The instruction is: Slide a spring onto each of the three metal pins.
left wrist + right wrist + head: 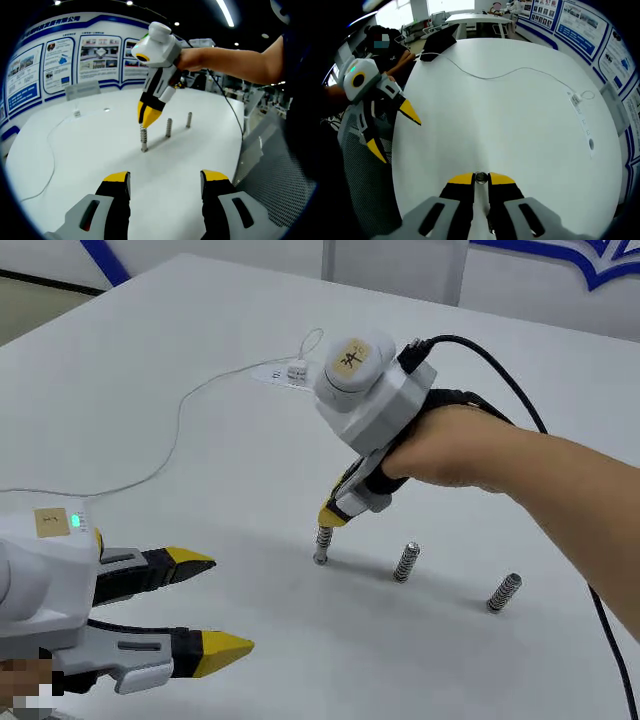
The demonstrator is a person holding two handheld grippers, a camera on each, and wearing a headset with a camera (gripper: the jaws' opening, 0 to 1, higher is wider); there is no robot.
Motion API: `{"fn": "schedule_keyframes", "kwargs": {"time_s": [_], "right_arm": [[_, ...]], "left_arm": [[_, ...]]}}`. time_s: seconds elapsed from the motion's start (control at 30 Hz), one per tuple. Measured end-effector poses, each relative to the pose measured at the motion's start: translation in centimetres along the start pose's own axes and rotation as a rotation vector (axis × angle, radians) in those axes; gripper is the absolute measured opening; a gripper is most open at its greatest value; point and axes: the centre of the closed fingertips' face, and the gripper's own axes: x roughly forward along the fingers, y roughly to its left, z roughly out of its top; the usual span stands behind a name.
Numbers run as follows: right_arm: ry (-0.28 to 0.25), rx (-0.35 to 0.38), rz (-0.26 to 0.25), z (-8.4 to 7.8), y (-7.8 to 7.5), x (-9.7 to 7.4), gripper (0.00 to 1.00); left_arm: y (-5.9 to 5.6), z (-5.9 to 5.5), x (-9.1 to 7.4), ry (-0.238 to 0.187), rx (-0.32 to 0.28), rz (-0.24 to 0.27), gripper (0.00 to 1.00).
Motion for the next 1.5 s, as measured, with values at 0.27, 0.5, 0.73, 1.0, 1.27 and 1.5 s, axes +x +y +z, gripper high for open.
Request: {"fn": "schedule_keyframes", "kwargs": {"time_s": [0.27, 0.5, 0.73, 1.0, 1.27, 1.5], "right_arm": [[0.009, 0.004, 0.006, -0.4, 0.2, 0.9, 0.12], [0.012, 0.013, 0.012, -0.9, 0.3, 1.6, 0.12], [0.007, 0.018, 0.014, -1.2, 0.1, 2.2, 0.12], [-0.007, 0.012, 0.007, -1.3, 0.0, 2.1, 0.14], [-0.029, 0.017, -0.006, -1.6, 0.0, 1.3, 0.16], [-0.055, 0.025, -0.021, -2.1, 0.3, 0.4, 0.18]], "left_arm": [[0.1, 0.0, 0.0, 0.000, -0.002, 0.001, 0.58], [0.2, -0.1, 0.1, 0.001, -0.005, 0.001, 0.58], [0.2, -0.1, 0.1, 0.001, -0.006, 0.001, 0.58], [0.2, -0.1, 0.0, 0.001, -0.004, 0.001, 0.58], [0.1, 0.1, 0.2, 0.000, 0.001, -0.006, 0.58], [-0.1, 0.3, 0.4, -0.002, 0.004, -0.010, 0.58]]}}
